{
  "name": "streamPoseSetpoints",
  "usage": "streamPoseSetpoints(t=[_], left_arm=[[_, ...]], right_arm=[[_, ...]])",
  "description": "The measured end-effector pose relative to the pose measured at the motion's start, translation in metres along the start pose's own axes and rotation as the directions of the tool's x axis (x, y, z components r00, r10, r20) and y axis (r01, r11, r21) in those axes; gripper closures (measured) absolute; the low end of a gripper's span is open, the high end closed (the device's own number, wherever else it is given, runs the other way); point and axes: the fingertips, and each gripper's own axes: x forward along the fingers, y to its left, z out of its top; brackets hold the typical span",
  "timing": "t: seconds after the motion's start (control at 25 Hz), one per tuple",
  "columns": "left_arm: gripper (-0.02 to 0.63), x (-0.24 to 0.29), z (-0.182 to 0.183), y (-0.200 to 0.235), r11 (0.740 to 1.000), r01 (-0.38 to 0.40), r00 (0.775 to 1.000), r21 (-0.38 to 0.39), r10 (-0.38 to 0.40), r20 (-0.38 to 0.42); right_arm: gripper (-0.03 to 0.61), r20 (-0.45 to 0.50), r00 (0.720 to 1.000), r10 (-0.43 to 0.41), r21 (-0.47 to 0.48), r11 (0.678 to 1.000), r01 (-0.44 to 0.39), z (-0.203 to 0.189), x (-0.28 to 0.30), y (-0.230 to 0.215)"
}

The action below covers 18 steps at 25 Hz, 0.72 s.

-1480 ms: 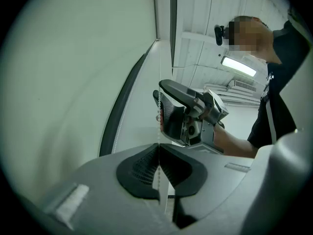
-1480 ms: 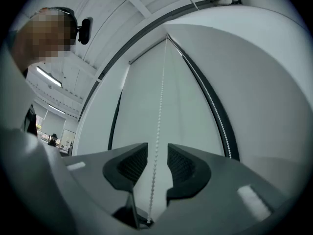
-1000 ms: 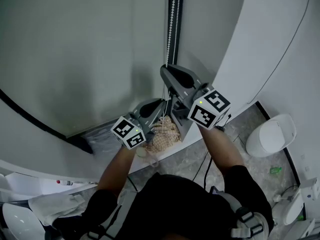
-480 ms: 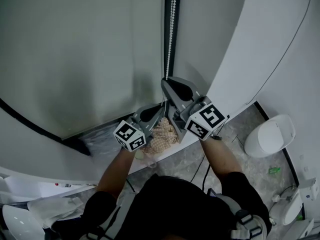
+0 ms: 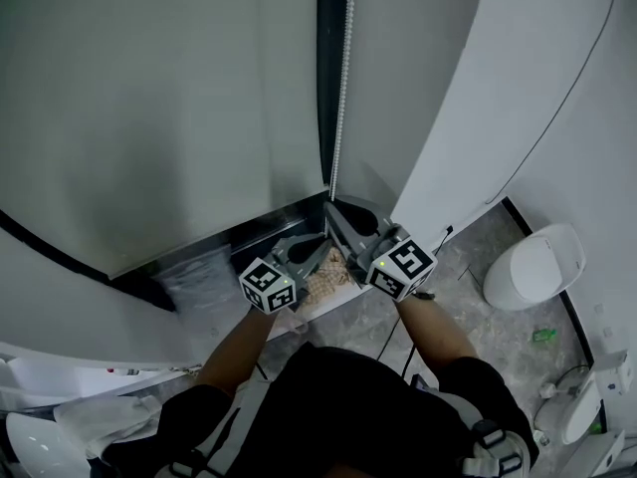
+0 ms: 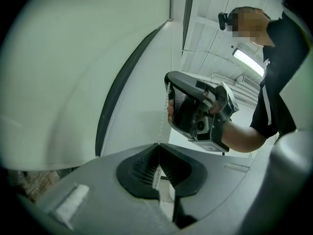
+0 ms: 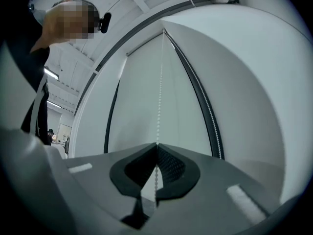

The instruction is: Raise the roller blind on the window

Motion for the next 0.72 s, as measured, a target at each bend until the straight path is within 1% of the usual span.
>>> streamPoseSetpoints(t=[0.12, 0.2, 0.28, 0.36, 0.4, 0.48, 0.56, 0.64, 0.72], left_arm=[[0.604, 0.002, 0.002, -0.017, 0.996, 0.071, 0.997, 0.046, -0.069, -0.039], [0.484, -0.006, 0.01, -0.022, 0.992, 0.114, 0.993, 0.055, -0.111, -0.044], [0.46, -0.019, 0.035, -0.016, 0.992, 0.121, 0.993, 0.037, -0.122, 0.009], [0.459, -0.032, 0.075, -0.005, 0.994, 0.108, 0.99, 0.024, -0.11, 0.089], [0.46, -0.036, 0.097, -0.001, 0.994, 0.106, 0.986, 0.03, -0.109, 0.13], [0.459, -0.038, 0.139, 0.001, 0.991, 0.121, 0.971, 0.059, -0.13, 0.201], [0.46, -0.033, 0.18, -0.007, 0.983, 0.16, 0.949, 0.094, -0.179, 0.26], [0.46, -0.023, 0.212, -0.018, 0.969, 0.209, 0.927, 0.129, -0.238, 0.291], [0.46, -0.01, 0.236, -0.028, 0.955, 0.257, 0.909, 0.148, -0.291, 0.3]], right_arm=[[0.571, 0.007, 1.0, 0.004, -0.023, 1.0, -0.003, 0.009, -0.006, 0.004], [0.571, 0.01, 1.0, 0.008, -0.012, 1.0, -0.008, 0.011, -0.009, 0.005], [0.571, 0.015, 1.0, 0.01, 0.008, 1.0, -0.01, 0.012, -0.011, 0.004], [0.571, 0.019, 1.0, 0.005, 0.015, 1.0, -0.005, 0.012, -0.012, 0.0], [0.571, 0.019, 1.0, 0.002, 0.017, 1.0, -0.003, 0.011, -0.012, -0.002], [0.571, 0.016, 1.0, 0.001, 0.019, 1.0, -0.001, 0.01, -0.013, -0.004], [0.571, 0.013, 1.0, 0.004, 0.017, 1.0, -0.004, 0.01, -0.013, -0.003], [0.571, 0.009, 1.0, 0.01, 0.015, 1.0, -0.01, 0.01, -0.013, -0.002], [0.571, 0.006, 1.0, 0.016, 0.017, 1.0, -0.016, 0.008, -0.012, -0.001]])
